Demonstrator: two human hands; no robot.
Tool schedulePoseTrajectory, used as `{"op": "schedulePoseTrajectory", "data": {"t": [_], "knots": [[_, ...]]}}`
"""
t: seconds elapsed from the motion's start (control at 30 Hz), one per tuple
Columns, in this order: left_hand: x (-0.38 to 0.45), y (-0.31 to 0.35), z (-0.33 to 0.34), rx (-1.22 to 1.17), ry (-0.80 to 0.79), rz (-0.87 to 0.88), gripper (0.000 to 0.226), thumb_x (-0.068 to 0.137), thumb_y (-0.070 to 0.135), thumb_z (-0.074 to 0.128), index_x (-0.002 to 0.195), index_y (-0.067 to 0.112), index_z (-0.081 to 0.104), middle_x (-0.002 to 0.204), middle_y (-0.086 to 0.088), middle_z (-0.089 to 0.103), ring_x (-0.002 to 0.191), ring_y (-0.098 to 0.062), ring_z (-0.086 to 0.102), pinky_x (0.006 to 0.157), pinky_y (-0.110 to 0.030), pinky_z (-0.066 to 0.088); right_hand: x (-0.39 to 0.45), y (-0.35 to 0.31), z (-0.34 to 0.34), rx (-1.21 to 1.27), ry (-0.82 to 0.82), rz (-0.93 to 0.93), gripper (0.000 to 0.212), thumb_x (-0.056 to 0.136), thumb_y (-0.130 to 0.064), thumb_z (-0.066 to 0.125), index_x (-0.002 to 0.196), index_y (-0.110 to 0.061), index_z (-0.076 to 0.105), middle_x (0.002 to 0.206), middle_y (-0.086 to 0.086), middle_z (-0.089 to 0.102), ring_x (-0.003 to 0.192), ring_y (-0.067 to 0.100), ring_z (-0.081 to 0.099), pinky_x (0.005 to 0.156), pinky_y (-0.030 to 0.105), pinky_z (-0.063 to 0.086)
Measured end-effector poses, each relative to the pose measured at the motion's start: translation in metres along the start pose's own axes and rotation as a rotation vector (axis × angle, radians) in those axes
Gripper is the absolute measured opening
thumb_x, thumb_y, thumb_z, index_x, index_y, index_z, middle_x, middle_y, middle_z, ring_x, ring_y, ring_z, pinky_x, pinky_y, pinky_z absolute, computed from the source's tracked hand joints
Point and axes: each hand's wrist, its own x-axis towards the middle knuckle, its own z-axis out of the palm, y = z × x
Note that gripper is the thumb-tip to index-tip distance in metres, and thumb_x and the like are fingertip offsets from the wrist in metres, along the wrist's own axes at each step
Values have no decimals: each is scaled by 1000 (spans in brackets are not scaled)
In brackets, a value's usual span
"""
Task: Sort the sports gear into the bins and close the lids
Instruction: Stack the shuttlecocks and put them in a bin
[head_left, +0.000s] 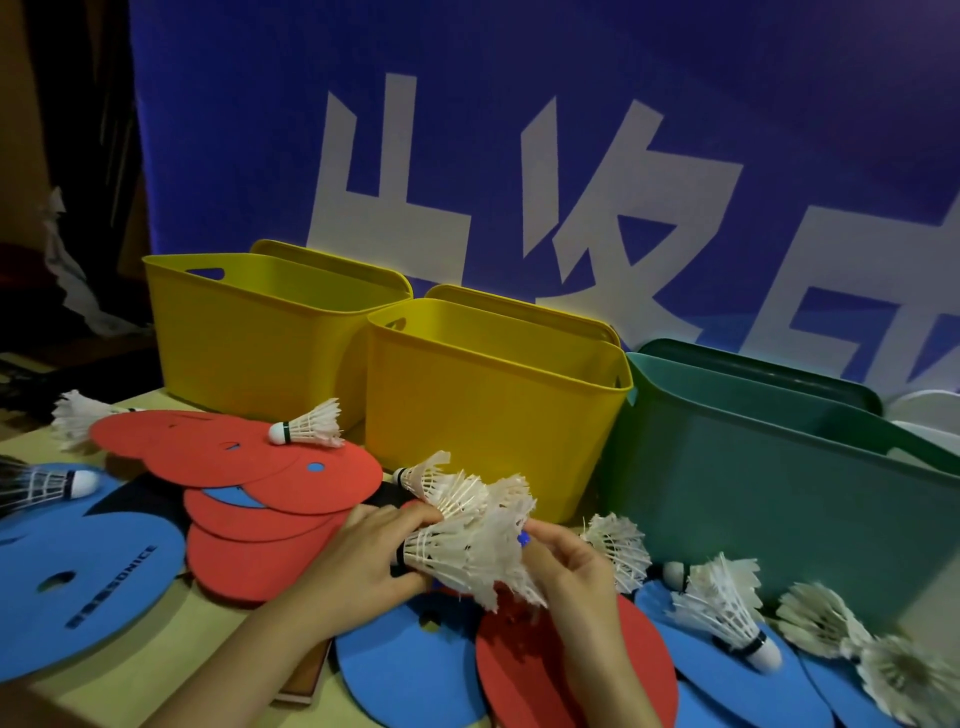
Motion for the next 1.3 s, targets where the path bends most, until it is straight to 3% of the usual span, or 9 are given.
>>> {"op": "schedulePoseTrajectory", "data": {"t": [0.17, 0.27, 0.37, 0.47, 0.57, 0.7, 0.87, 1.07, 1.3], "knots": [[-1, 8, -4, 12, -50, 12, 54, 62, 72, 39, 113, 61, 28, 104, 38, 33, 105, 11, 27, 86, -9, 25, -1, -4, -3, 243, -151, 145, 21, 86, 2, 57, 101, -5, 70, 95, 19, 72, 72, 25, 67, 57, 29, 53], [-1, 8, -3, 61, -48, 22, 62, 62, 73, 37, 120, 56, 26, 101, 36, 31, 101, 9, 28, 84, -12, 26, 3, 7, 0, -76, -3, -101, 20, 83, -2, 64, 91, -17, 74, 95, 8, 71, 85, 19, 66, 74, 32, 53], [0, 8, -3, 44, -30, 15, 61, 63, 71, 36, 120, 55, 25, 97, 32, 33, 99, 11, 28, 85, -13, 29, -1, 8, 6, -299, 13, -327, 20, 81, -11, 68, 85, -31, 68, 100, -5, 60, 89, 5, 57, 75, 12, 44], [0, 4, 0, 10, -8, -20, 54, 65, 71, 38, 116, 58, 28, 97, 22, 40, 96, -2, 35, 86, -21, 35, -1, 2, 9, -166, 1, -225, 35, 75, -45, 60, 109, -37, 59, 110, -16, 55, 92, 7, 57, 75, 22, 48], [0, -1, 1, -39, 37, -27, 60, 61, 87, 39, 114, 59, 31, 101, 16, 47, 98, -7, 41, 86, -26, 38, 5, -3, -4, -66, 218, -220, 39, 75, -41, 49, 113, -34, 54, 113, -14, 55, 101, 12, 56, 81, 30, 48], [2, -4, 2, -100, 99, -74, 54, 68, 76, 40, 118, 57, 28, 108, 15, 50, 105, -9, 44, 89, -31, 40, 13, 2, -26, -628, 605, -415, 35, 81, -22, 49, 115, -25, 56, 115, -4, 55, 109, 15, 46, 97, 39, 33], [3, -8, 3, -190, 169, -137, 75, 59, 91, 37, 123, 50, 31, 123, 18, 49, 116, -11, 43, 93, -33, 36, 20, 16, -25, -1028, 507, -204, 36, 82, -24, 59, 117, -22, 52, 108, -2, 62, 109, 20, 54, 101, 34, 18], [3, -5, 1, -227, 182, -130, 68, 60, 92, 36, 114, 51, 39, 119, 24, 51, 110, -6, 45, 93, -34, 40, 22, 14, -27, -964, 592, -238, 30, 83, -1, 49, 100, -21, 63, 90, 0, 68, 87, 22, 59, 101, 35, 23], [3, -14, 5, -137, 100, -114, 46, 68, 68, 48, 110, 52, 42, 105, 19, 55, 102, -9, 49, 86, -32, 42, 9, -9, -22, -194, 549, -487, 33, 83, 10, 56, 79, -23, 60, 82, -3, 65, 79, 11, 61, 70, 20, 49]]}}
